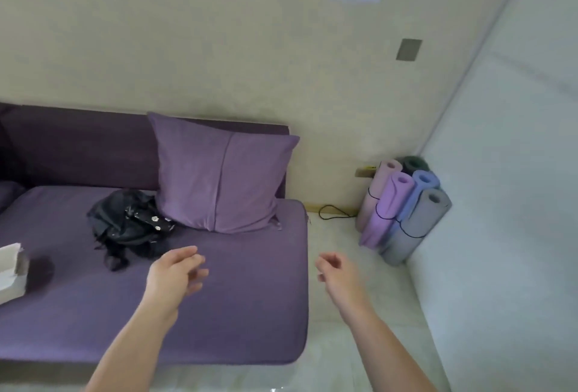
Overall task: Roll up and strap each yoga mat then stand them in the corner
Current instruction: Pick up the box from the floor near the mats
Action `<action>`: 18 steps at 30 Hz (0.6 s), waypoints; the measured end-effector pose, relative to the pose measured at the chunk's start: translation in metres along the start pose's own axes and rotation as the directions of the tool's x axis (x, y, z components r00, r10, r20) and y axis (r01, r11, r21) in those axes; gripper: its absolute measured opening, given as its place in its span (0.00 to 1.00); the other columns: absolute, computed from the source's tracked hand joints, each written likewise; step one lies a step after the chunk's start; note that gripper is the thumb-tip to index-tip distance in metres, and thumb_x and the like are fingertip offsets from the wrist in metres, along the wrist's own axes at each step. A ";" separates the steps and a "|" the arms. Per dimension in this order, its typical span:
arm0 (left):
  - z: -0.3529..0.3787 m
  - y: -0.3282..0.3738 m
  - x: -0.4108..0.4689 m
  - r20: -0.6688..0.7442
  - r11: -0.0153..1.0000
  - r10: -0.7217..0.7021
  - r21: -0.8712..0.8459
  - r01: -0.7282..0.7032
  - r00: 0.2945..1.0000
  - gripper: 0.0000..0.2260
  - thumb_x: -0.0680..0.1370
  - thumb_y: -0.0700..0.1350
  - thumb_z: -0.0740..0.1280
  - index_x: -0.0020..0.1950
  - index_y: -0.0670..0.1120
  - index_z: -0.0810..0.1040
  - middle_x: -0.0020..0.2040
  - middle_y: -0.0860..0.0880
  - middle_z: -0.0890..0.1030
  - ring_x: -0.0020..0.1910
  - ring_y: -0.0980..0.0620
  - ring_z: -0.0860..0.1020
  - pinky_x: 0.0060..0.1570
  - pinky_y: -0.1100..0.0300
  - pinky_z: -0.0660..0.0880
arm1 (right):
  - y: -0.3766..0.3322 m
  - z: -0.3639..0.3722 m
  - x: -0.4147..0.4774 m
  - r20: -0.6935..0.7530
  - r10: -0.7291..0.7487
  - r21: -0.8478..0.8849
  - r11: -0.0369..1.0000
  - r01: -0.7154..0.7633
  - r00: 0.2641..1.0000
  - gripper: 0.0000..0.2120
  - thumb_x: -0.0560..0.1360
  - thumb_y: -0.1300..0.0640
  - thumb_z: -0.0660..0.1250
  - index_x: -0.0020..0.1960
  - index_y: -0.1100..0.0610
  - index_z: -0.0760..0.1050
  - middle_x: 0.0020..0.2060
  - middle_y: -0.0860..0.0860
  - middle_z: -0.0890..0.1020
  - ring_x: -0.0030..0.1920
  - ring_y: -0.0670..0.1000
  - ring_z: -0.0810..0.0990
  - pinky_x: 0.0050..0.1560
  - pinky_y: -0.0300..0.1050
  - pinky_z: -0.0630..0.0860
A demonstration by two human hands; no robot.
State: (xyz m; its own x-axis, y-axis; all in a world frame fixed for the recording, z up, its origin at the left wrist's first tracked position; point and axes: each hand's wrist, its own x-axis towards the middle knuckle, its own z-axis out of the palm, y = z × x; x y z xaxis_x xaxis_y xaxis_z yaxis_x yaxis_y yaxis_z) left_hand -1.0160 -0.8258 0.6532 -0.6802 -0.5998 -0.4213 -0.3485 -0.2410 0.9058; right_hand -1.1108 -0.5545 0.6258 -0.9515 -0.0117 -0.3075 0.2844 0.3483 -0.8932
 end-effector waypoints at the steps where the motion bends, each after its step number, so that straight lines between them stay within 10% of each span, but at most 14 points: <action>1: 0.024 -0.003 0.001 0.029 1.000 -0.012 0.011 0.011 1.000 0.08 0.80 0.36 0.66 0.57 0.44 0.78 0.50 0.43 0.83 0.42 0.45 0.81 0.41 0.54 0.77 | 0.004 -0.018 0.009 -0.018 0.017 0.002 1.000 -0.017 1.000 0.02 0.77 0.58 0.68 0.48 0.52 0.78 0.44 0.51 0.83 0.42 0.51 0.82 0.35 0.38 0.73; 18: 0.387 -0.006 0.168 0.198 0.976 -0.216 0.060 0.208 0.956 0.10 0.81 0.35 0.63 0.62 0.39 0.75 0.45 0.42 0.78 0.36 0.49 0.75 0.33 0.58 0.68 | 0.015 -0.150 0.287 0.007 0.159 -0.051 0.986 -0.159 0.987 0.03 0.77 0.61 0.69 0.50 0.56 0.79 0.46 0.53 0.84 0.35 0.49 0.81 0.37 0.40 0.72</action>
State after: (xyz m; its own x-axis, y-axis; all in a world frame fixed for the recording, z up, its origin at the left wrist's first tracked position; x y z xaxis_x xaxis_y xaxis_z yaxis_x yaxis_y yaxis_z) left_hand -1.3775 -0.6296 0.5594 -0.7025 -0.3707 -0.6075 -0.5204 -0.3146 0.7938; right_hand -1.3971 -0.4120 0.5733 -0.8932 0.0376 -0.4480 0.4253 0.3933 -0.8151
